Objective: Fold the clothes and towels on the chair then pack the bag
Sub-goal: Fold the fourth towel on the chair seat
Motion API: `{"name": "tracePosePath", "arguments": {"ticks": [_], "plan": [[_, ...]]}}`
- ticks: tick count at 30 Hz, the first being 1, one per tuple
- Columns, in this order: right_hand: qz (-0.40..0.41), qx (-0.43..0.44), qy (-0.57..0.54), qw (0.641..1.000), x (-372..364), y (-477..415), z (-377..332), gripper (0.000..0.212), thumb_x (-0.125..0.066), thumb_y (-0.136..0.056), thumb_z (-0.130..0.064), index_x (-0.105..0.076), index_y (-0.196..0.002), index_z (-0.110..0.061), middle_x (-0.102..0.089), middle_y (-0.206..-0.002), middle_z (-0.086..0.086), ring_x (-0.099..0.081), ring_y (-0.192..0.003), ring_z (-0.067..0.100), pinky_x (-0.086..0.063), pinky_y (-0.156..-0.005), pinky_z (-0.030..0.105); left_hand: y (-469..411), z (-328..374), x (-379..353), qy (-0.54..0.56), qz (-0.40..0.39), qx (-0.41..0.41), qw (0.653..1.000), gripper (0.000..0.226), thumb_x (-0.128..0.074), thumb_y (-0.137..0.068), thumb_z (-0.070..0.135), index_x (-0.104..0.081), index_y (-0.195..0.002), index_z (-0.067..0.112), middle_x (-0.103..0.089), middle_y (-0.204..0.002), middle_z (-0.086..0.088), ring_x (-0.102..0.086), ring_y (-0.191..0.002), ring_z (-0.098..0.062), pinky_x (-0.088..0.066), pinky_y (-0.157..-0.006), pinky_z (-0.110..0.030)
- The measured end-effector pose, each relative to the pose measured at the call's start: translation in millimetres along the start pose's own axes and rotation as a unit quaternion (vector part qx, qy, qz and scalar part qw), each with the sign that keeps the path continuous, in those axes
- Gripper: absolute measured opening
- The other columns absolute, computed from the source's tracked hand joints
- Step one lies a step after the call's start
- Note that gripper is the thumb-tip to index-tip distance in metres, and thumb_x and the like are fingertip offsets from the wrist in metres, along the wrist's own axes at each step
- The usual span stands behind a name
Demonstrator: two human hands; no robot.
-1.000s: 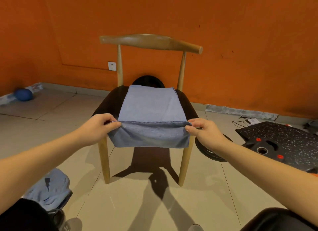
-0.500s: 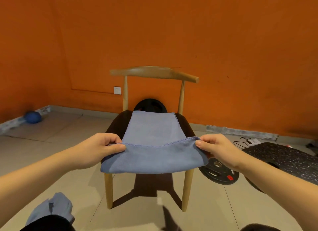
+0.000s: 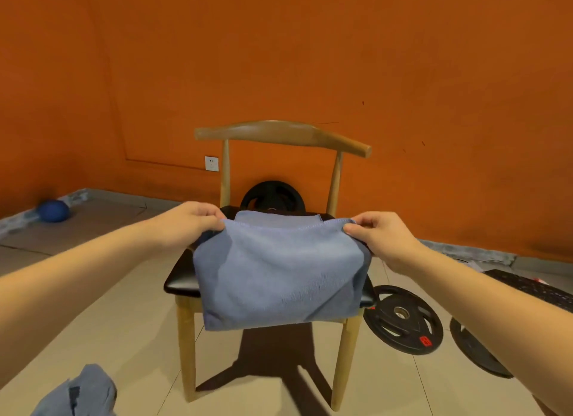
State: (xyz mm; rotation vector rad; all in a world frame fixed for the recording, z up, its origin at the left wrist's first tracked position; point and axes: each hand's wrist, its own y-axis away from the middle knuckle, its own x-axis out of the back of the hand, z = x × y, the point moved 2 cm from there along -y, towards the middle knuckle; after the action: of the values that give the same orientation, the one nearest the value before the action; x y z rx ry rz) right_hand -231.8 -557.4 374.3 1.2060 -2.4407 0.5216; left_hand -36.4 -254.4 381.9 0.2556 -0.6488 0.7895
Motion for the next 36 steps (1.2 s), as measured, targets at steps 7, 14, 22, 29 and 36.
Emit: {"name": "tracePosePath", "arguments": {"ticks": [7, 14, 22, 29, 36], "plan": [[0.068, -0.089, 0.048, 0.993, -25, -146, 17, 0.026, -0.077, -0.092, -0.022, -0.074, -0.092, 0.003, -0.071, -0.094, 0.025, -0.06, -0.073, 0.028, -0.058, -0.063, 0.042, -137, -8, 11, -0.066, 0.048, -0.014, 0.997, 0.021, -0.062, -0.101, 0.034, -0.073, -0.099, 0.016, -0.07, -0.099, -0.001, -0.066, -0.089, -0.015, -0.047, -0.061, -0.022], [0.04, -0.18, 0.129, 0.974, -65, -259, 77, 0.025, -0.078, -0.092, -0.022, -0.064, -0.083, -0.003, -0.058, -0.077, 0.015, -0.052, -0.063, 0.026, -0.042, -0.045, 0.03, -262, -70, -14, -0.091, 0.055, 0.02, 0.994, 0.017, -0.067, -0.098, 0.03, -0.072, -0.096, 0.014, -0.069, -0.094, -0.005, -0.067, -0.084, -0.022, -0.05, -0.058, -0.026], [-0.007, -0.161, 0.179, 0.971, -101, -318, 141, 0.034, -0.075, -0.092, -0.017, -0.05, -0.072, -0.006, -0.042, -0.072, 0.015, -0.049, -0.081, 0.019, -0.04, -0.064, 0.035, -335, -139, -61, -0.18, 0.035, 0.047, 0.982, 0.015, -0.072, -0.094, 0.028, -0.077, -0.09, 0.015, -0.069, -0.093, 0.003, -0.062, -0.092, -0.017, -0.048, -0.079, -0.033], [-0.036, -0.158, 0.139, 0.977, -105, -333, 152, 0.015, -0.075, -0.089, -0.009, -0.071, -0.095, 0.004, -0.057, -0.083, 0.007, -0.051, -0.083, 0.019, -0.045, -0.069, 0.031, -341, -145, -66, -0.255, 0.05, 0.042, 0.965, 0.015, -0.069, -0.095, 0.041, -0.069, -0.081, 0.034, -0.065, -0.102, 0.01, -0.051, -0.108, -0.022, -0.048, -0.097, -0.046], [-0.055, -0.213, 0.079, 0.972, -103, -332, 144, 0.014, -0.075, -0.087, -0.009, -0.068, -0.099, -0.01, -0.066, -0.101, 0.01, -0.061, -0.09, 0.022, -0.053, -0.085, 0.035, -340, -134, -64, -0.11, 0.048, 0.045, 0.992, 0.013, -0.072, -0.094, 0.027, -0.069, -0.083, 0.021, -0.069, -0.102, -0.003, -0.061, -0.098, -0.022, -0.048, -0.081, -0.034]]}}
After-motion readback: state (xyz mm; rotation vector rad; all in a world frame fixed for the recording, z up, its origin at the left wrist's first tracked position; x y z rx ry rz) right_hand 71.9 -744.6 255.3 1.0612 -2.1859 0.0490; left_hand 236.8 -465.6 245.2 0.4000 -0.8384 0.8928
